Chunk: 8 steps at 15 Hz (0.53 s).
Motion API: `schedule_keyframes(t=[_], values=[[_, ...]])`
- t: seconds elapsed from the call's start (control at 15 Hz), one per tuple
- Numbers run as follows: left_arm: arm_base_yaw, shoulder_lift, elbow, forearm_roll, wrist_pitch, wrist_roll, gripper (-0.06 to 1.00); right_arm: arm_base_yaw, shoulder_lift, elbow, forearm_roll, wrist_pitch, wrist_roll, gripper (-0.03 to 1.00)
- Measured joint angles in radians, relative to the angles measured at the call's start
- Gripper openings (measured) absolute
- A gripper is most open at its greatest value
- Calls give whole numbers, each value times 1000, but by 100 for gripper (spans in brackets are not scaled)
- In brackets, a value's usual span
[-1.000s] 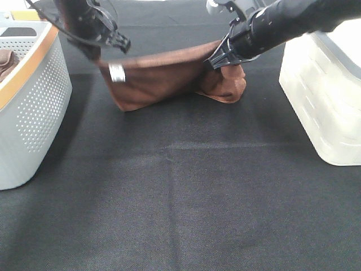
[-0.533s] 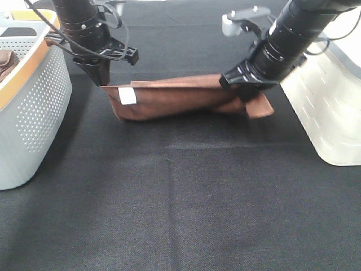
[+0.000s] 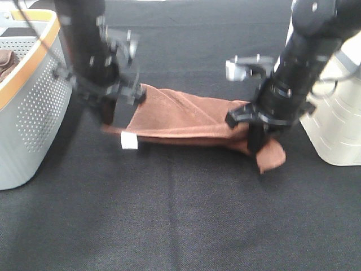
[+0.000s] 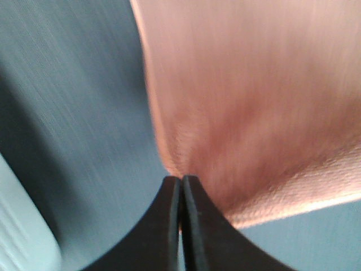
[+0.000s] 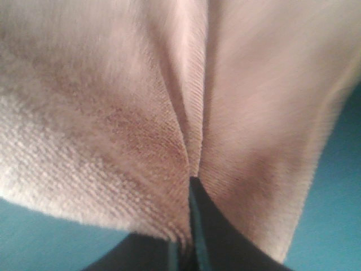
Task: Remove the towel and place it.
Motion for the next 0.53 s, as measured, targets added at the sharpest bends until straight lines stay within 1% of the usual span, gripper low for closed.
schedule_keyframes(t=[0.2, 0.27, 0.33, 0.4, 0.47, 0.53], values=[[0, -12, 115, -5, 2, -16, 0, 0, 0, 27, 26, 14, -8, 1], [-9, -18, 156, -11, 1, -19, 0, 1, 0, 28, 29, 51, -9, 2], [-16, -28, 180, -14, -1, -19, 0, 1, 0, 28, 30, 59, -9, 5], [-22, -38, 202, -18, -1, -19, 0, 1, 0, 28, 30, 67, -8, 11], [-24, -49, 218, -27, -1, -19, 0, 1, 0, 28, 30, 86, -8, 20], [-24, -58, 225, -30, 0, -19, 0, 1, 0, 28, 30, 111, -8, 33]])
